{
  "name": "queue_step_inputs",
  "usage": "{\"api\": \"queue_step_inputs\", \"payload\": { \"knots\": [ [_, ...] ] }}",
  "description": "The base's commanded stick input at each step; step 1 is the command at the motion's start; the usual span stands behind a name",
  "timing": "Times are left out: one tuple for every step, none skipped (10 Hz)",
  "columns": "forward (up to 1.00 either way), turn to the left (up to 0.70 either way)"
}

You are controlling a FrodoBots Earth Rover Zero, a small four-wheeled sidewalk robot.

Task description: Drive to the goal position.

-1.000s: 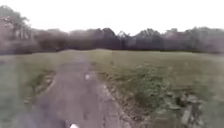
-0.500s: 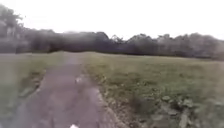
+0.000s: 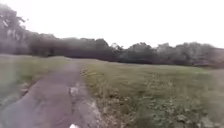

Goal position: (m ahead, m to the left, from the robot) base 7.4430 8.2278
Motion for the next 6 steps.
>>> {"api": "queue_step_inputs", "payload": {
  "knots": [
    [0.0, 0.0],
    [0.0, 0.24],
    [0.0, 0.91],
    [0.0, 1.0],
    [0.0, 1.0],
    [0.0, 1.0]
  ]
}}
